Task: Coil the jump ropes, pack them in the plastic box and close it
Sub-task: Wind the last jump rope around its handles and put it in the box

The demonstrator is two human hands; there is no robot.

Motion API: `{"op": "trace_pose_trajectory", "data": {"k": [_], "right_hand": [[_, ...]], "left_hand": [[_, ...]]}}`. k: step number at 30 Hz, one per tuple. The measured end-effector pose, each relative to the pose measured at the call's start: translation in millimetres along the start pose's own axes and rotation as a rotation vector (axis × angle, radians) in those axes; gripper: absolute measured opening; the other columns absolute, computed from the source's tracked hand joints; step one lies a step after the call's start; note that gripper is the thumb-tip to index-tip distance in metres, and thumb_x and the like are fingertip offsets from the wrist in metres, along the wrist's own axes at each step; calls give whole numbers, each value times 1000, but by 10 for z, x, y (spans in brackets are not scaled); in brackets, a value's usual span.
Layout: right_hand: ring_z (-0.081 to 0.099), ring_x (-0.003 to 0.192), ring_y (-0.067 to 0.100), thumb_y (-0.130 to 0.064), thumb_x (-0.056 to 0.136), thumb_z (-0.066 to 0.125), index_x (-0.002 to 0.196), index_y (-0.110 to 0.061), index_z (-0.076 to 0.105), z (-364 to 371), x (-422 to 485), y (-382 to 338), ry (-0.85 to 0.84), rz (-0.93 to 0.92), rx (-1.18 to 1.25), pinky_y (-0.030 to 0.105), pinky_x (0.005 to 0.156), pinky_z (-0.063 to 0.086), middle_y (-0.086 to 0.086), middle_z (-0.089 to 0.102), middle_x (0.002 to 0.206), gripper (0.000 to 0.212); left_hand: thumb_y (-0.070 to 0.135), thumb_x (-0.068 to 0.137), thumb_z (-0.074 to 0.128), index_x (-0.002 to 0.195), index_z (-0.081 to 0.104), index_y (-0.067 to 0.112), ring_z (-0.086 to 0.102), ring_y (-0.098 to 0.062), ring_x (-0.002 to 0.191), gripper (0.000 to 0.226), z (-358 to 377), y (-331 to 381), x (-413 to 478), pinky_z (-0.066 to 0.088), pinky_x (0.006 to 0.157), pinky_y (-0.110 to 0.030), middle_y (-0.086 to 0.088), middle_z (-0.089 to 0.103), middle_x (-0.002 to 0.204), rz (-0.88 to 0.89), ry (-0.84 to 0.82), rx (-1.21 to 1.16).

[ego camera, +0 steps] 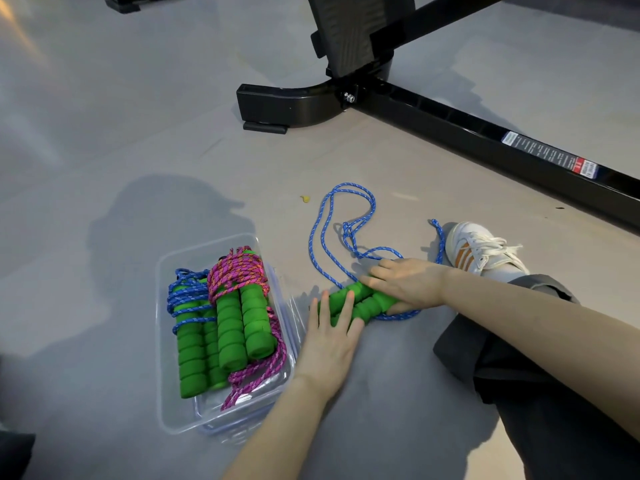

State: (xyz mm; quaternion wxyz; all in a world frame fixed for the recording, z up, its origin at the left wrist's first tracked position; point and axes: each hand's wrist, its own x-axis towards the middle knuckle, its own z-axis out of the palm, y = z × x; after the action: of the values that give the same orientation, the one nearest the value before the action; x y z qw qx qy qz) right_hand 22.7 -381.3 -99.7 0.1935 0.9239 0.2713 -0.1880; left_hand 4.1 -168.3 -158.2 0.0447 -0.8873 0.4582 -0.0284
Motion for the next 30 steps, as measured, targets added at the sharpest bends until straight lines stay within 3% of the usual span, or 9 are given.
{"op": "trace_pose_trajectory", "data": {"k": [3, 6, 8, 10, 14, 19, 24, 27, 30], "right_hand": [[43, 118, 26, -49, 91, 49, 147, -10, 19, 41, -3, 40, 20, -16, 32, 35, 97, 43, 8, 43, 134, 74], [40, 122, 24, -49, 92, 47, 148, -11, 15, 26, -25, 44, 11, -32, 17, 32, 98, 38, 7, 39, 136, 75], [40, 122, 23, -50, 92, 47, 148, -12, 13, 27, -23, 45, 13, -33, 24, 31, 96, 39, 6, 38, 138, 76], [40, 123, 23, -50, 93, 46, 149, -12, 12, 25, -20, 49, 11, -37, 29, 31, 96, 39, 6, 38, 139, 76], [39, 124, 22, -48, 93, 46, 149, -12, 12, 10, -20, 57, 11, -49, 35, 31, 97, 38, 6, 37, 140, 75], [41, 122, 24, -46, 92, 49, 148, -13, 16, 22, -4, 55, 35, -36, 77, 35, 97, 43, 6, 39, 139, 73], [40, 120, 25, -40, 87, 56, 146, -10, 22, 4, 25, 63, 4, -6, 114, 34, 96, 41, 7, 41, 136, 74], [41, 115, 24, -34, 79, 63, 134, -9, 38, -69, 36, 47, -22, 22, 102, 30, 94, 37, 8, 44, 127, 65], [42, 110, 25, -31, 72, 69, 120, -7, 44, -93, 23, -11, -73, 36, 123, 31, 88, 39, 9, 45, 119, 59]], "left_hand": [[15, 71, 36, 107, 67, 18, 54, -53, 111, 48, 29, 13, -1, 47, 91, -60, -11, 60, 129, 10, -3, -5], [10, 74, 21, 135, 49, 16, 51, -54, 114, 68, 33, 22, 23, 43, 94, -62, -10, 57, 133, -49, -20, -21], [11, 73, 26, 133, 56, 17, 50, -54, 116, 67, 44, 22, 27, 36, 99, -65, -13, 56, 134, -45, -9, 3], [13, 70, 45, 134, 53, 20, 46, -54, 119, 65, 42, 1, 30, 31, 101, -66, -17, 51, 137, -22, -12, 37], [11, 53, 75, 135, 53, 22, 51, -52, 115, 86, -5, -3, 63, 44, 92, -63, -17, 51, 138, -20, -83, -24], [10, 42, 82, 125, 63, 21, 62, -44, 93, 86, -48, 30, 77, 54, 71, -54, -15, 60, 127, -46, -106, -77], [4, 29, 82, 118, 61, 18, 64, -43, 84, 92, -85, 37, 116, 54, 64, -51, -19, 63, 121, -53, -117, -157], [6, 25, 84, 106, 72, 20, 65, -40, 81, 83, -152, 110, 148, 54, 62, -49, -20, 65, 116, -78, -107, -169], [11, 32, 85, 109, 69, 25, 66, -36, 79, 79, -145, 174, 129, 54, 61, -46, -22, 65, 114, -43, -129, -177]]}}
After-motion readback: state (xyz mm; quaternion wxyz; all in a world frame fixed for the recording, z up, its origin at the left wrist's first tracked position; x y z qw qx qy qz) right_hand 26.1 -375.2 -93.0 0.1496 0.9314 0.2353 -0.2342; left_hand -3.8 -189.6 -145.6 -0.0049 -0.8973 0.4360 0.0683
